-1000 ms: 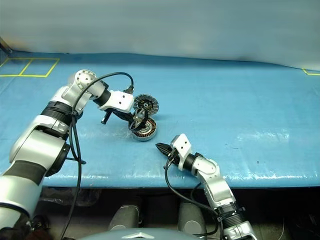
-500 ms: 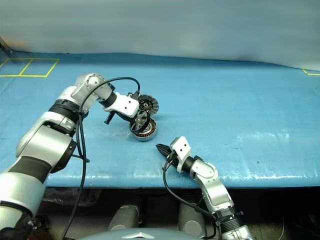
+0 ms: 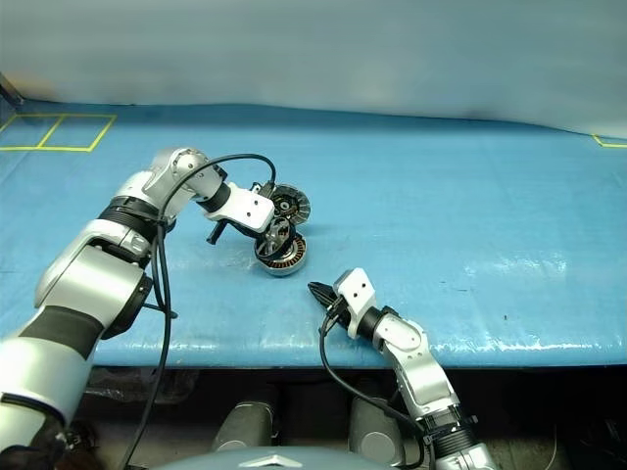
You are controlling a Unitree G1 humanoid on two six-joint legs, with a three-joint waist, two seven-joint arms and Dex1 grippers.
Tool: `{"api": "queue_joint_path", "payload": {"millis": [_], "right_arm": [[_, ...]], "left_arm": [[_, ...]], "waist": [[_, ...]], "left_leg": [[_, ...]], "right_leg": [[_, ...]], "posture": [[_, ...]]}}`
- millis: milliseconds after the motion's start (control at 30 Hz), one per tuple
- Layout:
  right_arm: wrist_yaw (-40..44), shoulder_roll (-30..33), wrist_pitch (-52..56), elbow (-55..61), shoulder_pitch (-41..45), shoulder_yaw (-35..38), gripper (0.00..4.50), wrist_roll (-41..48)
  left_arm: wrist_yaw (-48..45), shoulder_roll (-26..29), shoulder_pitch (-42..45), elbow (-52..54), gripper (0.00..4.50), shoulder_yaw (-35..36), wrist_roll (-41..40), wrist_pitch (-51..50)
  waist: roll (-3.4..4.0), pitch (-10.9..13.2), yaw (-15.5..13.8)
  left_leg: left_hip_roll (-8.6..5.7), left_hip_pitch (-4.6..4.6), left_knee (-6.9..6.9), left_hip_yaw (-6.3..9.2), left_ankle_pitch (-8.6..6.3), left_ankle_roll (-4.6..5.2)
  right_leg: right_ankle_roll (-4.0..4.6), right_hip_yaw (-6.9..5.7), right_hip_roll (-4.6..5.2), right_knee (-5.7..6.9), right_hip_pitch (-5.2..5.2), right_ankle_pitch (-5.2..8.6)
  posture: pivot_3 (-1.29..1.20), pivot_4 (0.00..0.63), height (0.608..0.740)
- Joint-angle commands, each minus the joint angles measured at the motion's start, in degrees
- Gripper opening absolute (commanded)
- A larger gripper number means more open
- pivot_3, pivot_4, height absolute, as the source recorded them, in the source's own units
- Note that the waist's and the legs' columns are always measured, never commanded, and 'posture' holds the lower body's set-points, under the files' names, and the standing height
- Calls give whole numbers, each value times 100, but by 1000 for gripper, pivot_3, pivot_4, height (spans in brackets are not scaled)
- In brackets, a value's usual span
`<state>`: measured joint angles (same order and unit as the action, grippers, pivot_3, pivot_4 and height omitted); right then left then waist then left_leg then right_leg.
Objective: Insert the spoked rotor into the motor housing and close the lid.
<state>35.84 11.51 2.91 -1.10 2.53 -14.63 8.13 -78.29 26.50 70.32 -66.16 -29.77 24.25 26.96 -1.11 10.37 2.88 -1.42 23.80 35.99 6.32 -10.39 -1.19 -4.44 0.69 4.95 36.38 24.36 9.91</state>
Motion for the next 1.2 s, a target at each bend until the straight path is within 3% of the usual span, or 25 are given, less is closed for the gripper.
{"api": "queue_joint_path", "payload": {"millis": [33,600,800,1200], "right_arm": [[-31,-5,-127,234,-4,39,0,13],[-118,-18,-164,157,56,31,0,-97],[-150,-40,-190,120,92,35,0,-129],[-174,-42,-153,154,128,89,0,-126]], "left_arm": [[-82,-2,140,-42,59,73,-16,80],[-184,-38,184,-18,59,156,-116,155],[130,-24,179,-4,1806,153,-51,275],[-155,202,129,176,1806,356,-327,264]], "waist": [[0,0,0],[0,0,-17],[0,0,-16],[0,0,-2]], "left_leg": [[0,0,0,0,0,0],[0,0,0,0,0,0],[0,0,0,0,0,0],[0,0,0,0,0,0]], "right_leg": [[0,0,0,0,0,0],[0,0,0,0,0,0],[-1,0,0,0,0,-1],[-2,0,0,0,0,-1]], "posture": [[0,150,740],[0,150,740],[0,150,740],[0,150,740]]}}
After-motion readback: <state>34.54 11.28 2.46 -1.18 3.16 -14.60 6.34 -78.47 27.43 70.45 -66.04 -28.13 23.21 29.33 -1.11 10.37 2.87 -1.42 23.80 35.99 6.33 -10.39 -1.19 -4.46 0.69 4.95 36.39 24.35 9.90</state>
